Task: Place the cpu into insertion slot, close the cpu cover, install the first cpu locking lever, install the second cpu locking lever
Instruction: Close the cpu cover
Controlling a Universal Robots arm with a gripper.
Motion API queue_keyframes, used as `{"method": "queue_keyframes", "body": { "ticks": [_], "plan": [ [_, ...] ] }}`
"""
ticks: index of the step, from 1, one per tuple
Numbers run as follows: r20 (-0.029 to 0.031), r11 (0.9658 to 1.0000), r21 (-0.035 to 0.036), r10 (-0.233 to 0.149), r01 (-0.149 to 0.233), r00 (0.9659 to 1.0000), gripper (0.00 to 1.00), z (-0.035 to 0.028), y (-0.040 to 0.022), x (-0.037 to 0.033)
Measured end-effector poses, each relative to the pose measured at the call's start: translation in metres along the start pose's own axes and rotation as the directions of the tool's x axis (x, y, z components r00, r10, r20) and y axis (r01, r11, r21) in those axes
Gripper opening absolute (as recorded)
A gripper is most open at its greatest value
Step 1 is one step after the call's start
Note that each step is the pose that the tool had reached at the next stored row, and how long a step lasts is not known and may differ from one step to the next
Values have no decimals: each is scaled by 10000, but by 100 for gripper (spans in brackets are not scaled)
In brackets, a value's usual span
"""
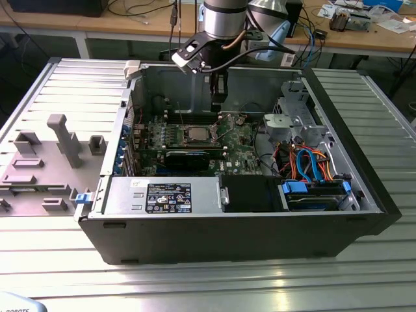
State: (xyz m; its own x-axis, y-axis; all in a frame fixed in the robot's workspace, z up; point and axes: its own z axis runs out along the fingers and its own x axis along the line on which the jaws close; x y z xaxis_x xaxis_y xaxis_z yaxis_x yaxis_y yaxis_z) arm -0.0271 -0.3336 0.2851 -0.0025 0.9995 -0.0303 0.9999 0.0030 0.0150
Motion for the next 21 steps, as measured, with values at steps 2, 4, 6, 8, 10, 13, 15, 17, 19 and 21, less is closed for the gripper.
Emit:
{"method": "queue_keyframes", "body": {
  "ticks": [2,4,6,8,10,13,15,17,19,21],
  "plan": [
    [1,10000,-1,0,0,10000,11,0,20,0],
    [0,10000,-1,0,0,10000,11,2,41,0],
    [0,10000,-1,0,0,10000,11,3,60,0],
    [1,10000,-1,1,-1,10000,11,3,64,0],
    [1,10000,-1,1,-1,10000,11,3,67,0],
    [0,10000,-1,2,-2,10000,11,3,69,0],
    [0,10000,-1,0,0,10000,11,3,70,0],
    [1,10000,-1,-1,1,10000,11,3,80,0],
    [0,10000,-2,2,-2,10000,11,5,110,0],
    [1,10000,-1,0,0,10000,11,15,185,0]
  ]
}}
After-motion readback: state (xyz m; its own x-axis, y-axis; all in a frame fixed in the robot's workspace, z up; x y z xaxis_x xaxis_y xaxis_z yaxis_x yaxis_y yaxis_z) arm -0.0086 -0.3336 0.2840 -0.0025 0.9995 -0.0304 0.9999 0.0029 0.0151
